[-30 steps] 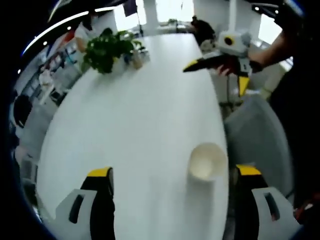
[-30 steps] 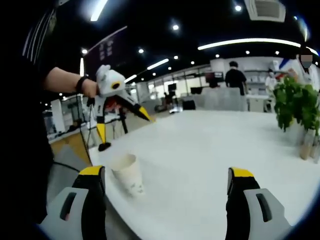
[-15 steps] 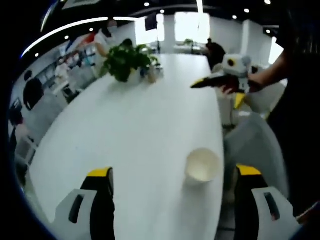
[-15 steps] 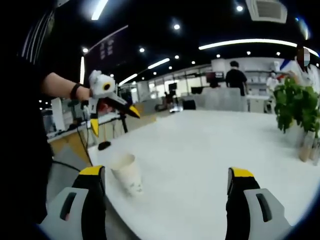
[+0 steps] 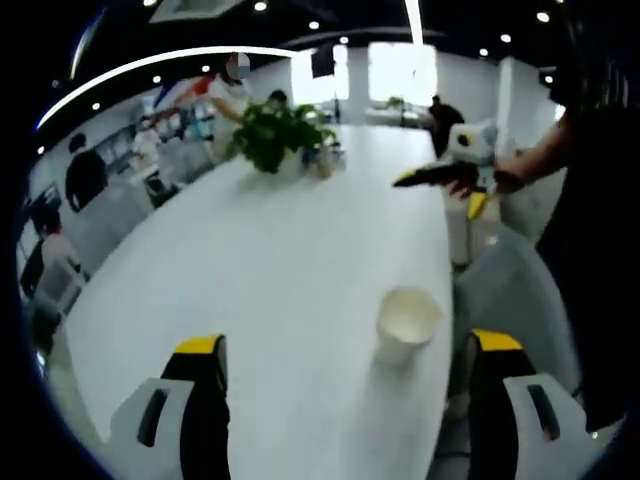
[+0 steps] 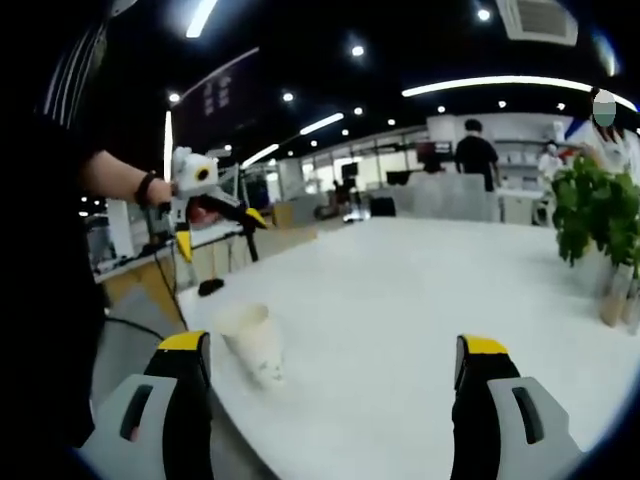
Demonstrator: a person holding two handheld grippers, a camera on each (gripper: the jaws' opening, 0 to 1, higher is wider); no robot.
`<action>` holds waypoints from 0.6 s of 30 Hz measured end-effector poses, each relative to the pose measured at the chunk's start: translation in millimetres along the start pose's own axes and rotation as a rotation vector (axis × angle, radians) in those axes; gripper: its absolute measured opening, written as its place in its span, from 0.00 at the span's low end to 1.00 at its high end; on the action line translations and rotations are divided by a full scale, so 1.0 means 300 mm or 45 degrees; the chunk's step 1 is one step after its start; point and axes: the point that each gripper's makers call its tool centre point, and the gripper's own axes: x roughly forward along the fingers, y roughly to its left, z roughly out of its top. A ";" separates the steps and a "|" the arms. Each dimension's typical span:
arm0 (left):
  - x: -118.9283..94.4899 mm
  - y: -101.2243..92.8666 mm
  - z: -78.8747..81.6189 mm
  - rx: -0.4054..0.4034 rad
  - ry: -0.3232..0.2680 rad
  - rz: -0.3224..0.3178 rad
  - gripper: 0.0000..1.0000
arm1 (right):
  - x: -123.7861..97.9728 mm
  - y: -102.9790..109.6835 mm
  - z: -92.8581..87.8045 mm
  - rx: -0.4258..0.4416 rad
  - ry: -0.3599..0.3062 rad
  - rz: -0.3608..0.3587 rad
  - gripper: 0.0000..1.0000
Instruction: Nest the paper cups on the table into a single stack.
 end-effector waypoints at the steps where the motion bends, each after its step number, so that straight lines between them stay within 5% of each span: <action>1: -0.002 -0.001 -0.008 0.000 0.002 0.004 1.00 | 0.000 -0.002 -0.001 -0.002 0.002 0.004 1.00; 12: 0.007 -0.058 -0.154 -0.039 0.072 0.000 1.00 | 0.065 0.063 -0.049 -0.143 0.126 0.156 1.00; 18: 0.028 -0.072 -0.169 -0.077 0.008 0.004 1.00 | 0.108 0.098 -0.097 -0.120 0.165 0.216 0.99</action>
